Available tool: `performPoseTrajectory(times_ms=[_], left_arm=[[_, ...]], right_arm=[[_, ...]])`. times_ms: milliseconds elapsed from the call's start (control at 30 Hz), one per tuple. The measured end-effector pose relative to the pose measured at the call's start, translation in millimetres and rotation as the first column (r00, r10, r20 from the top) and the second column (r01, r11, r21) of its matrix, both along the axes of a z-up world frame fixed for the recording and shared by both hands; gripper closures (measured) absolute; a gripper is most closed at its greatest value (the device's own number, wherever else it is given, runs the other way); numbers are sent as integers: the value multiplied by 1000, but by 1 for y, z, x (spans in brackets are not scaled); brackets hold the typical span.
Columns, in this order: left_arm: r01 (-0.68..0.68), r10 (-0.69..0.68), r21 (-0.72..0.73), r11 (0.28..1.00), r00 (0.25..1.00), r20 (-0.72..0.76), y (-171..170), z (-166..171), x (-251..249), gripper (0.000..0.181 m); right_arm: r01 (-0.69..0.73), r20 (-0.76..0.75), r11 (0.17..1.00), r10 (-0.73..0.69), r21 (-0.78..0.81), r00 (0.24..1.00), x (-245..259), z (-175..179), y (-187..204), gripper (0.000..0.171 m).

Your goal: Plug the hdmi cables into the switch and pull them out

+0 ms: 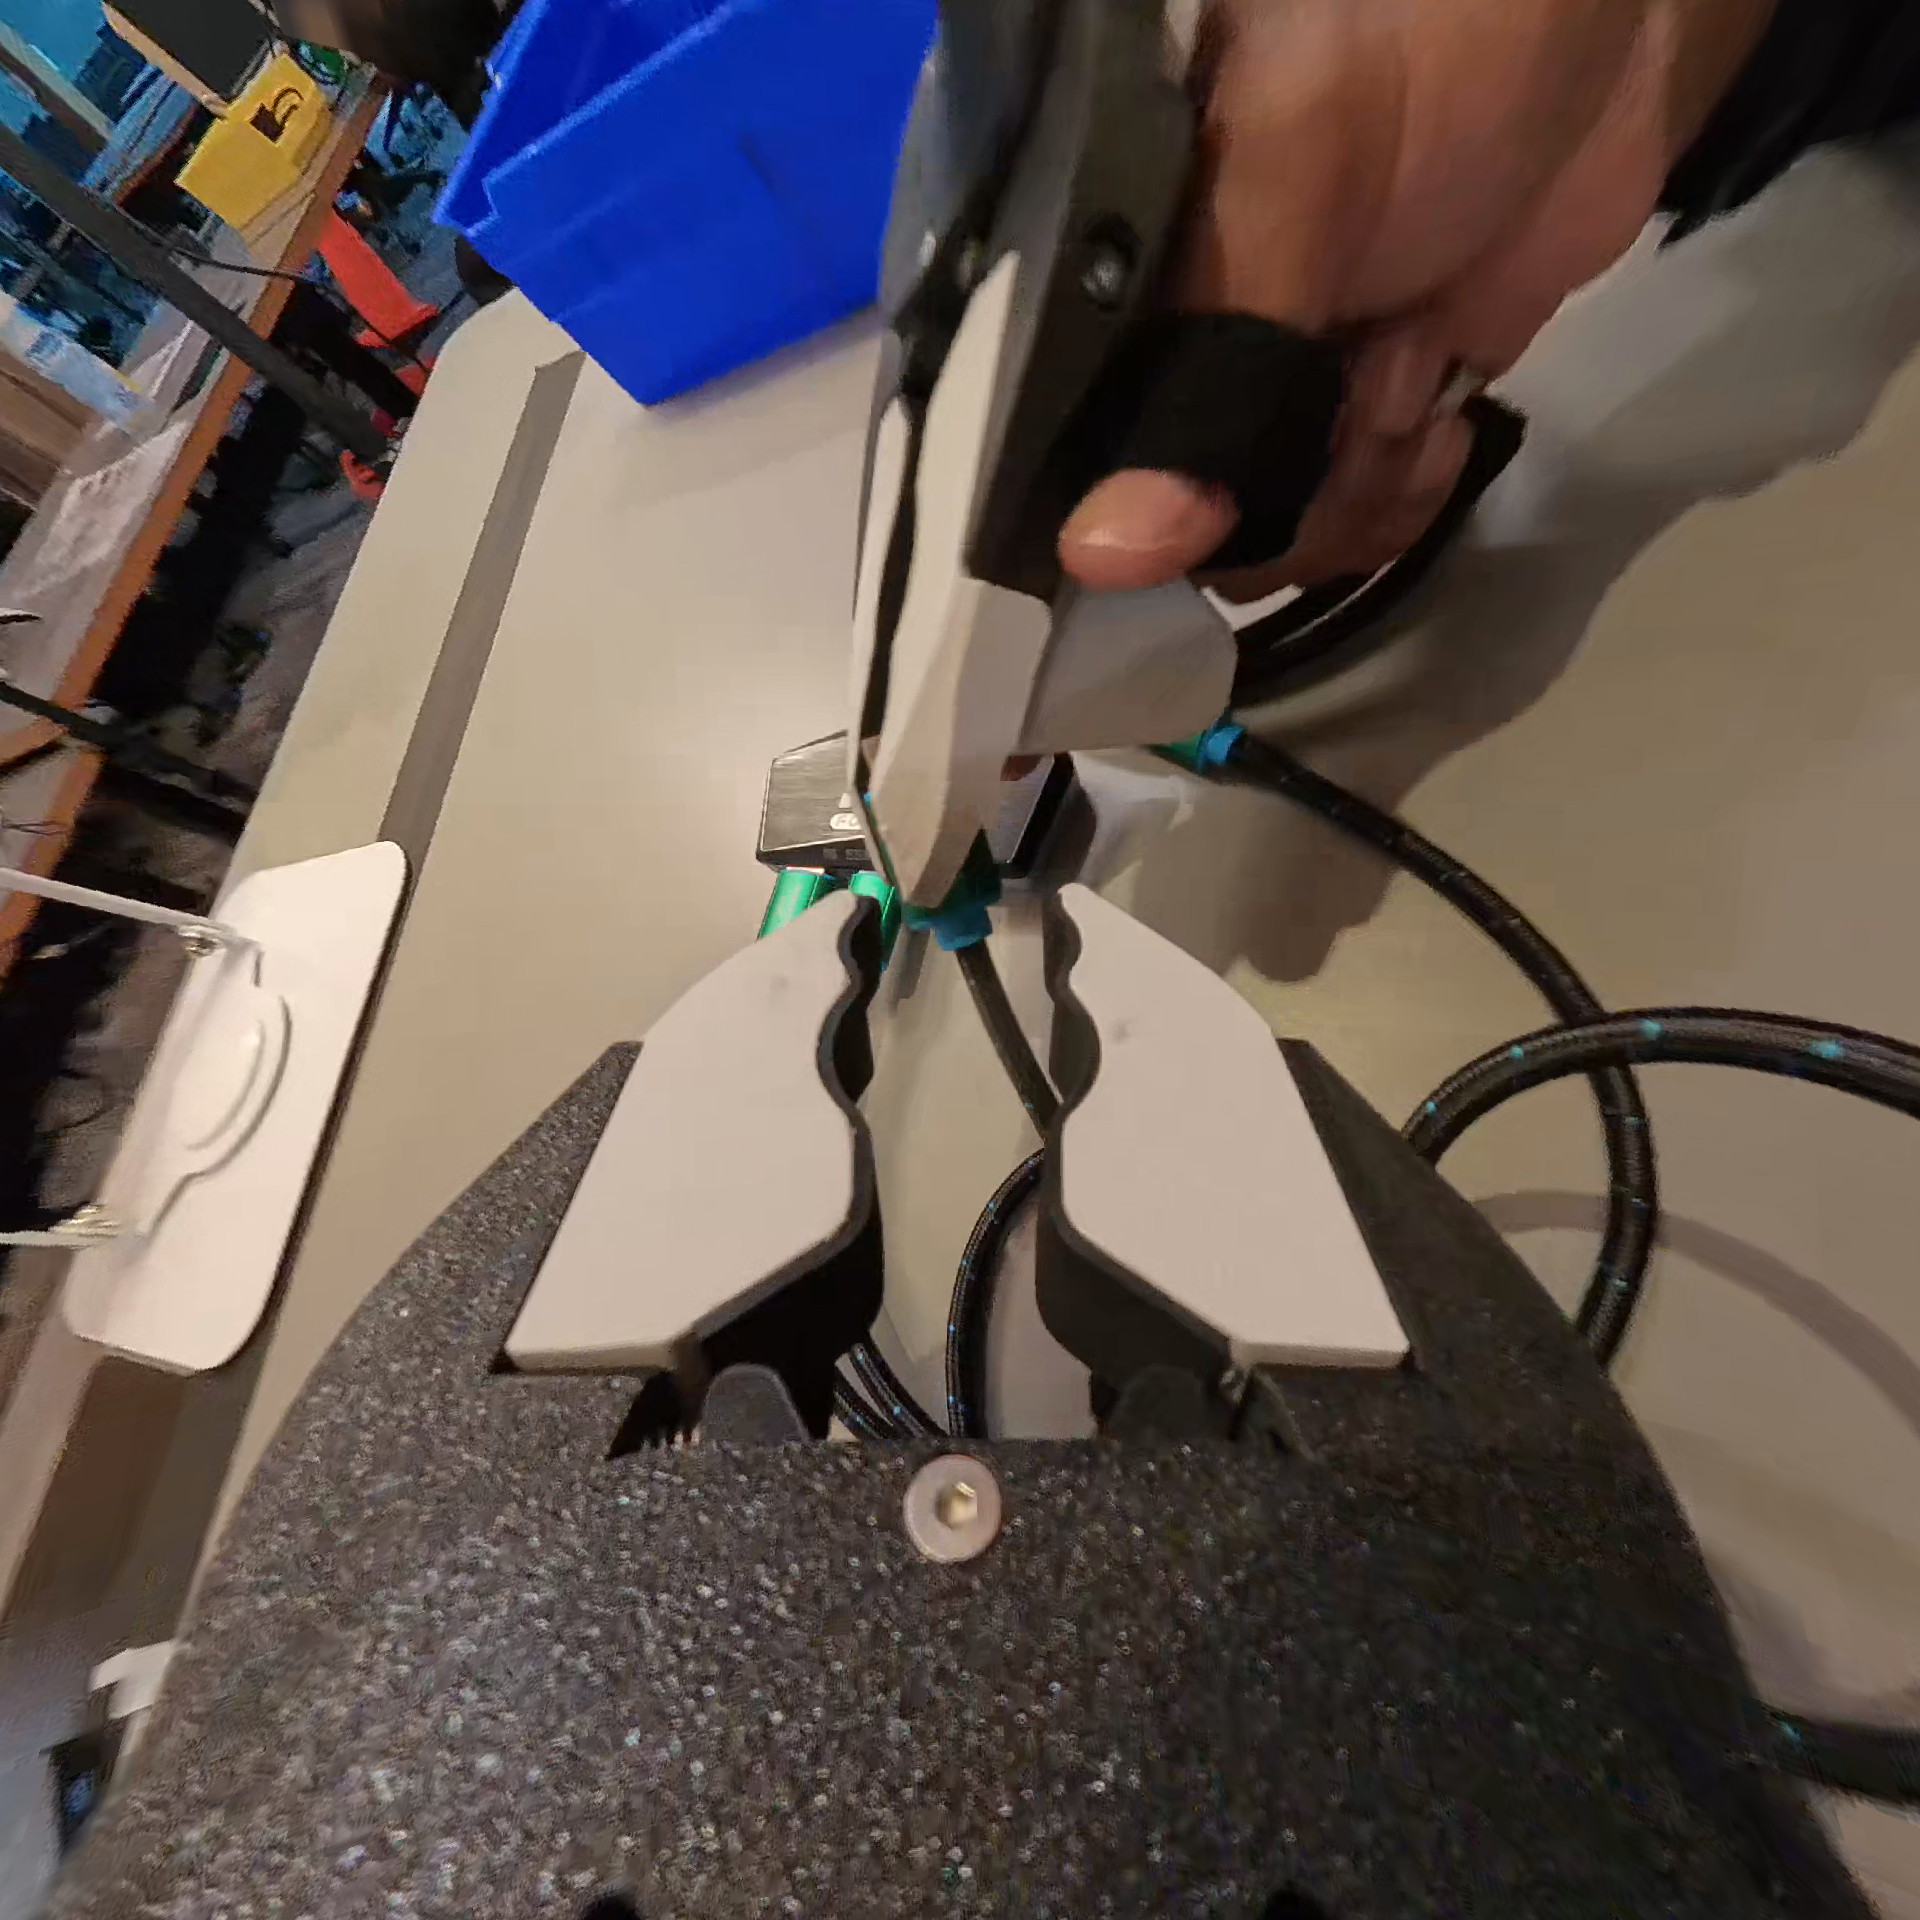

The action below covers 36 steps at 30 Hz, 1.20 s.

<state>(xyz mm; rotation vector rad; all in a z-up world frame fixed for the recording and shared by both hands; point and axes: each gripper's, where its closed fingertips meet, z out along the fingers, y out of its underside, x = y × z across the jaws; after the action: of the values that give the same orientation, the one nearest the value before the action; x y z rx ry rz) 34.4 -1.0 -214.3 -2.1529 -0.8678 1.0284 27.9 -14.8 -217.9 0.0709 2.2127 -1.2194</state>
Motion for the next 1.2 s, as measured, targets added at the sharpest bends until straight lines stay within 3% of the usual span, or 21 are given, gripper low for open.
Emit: performPoseTrajectory(times_ms=[133,267,633,833,1067,1200], left_arm=[[-54,55,-141,989,998,5,-5,-20,-9,154],[-91,86,-180,979,996,-38,-9,-23,-16,163],[-122,104,-275,954,991,-80,-12,-33,-24,163],[-165,154,-217,962,986,-67,-13,-35,-26,164],[-194,194,-14,981,977,92,-9,-42,-20,162],[-227,228,-17,974,967,110,-11,-46,-22,169]], right_arm=[[16,24,1000,-17,24,1000,-3,-4,-1,158],[29,24,999,-30,39,999,-6,-8,-1,158],[52,25,996,-54,78,998,-16,-17,-2,157],[73,42,995,-76,74,996,-20,-19,-4,157],[76,56,995,-80,66,995,-20,-18,-4,157],[62,34,996,-64,68,997,-16,-19,-4,157]])
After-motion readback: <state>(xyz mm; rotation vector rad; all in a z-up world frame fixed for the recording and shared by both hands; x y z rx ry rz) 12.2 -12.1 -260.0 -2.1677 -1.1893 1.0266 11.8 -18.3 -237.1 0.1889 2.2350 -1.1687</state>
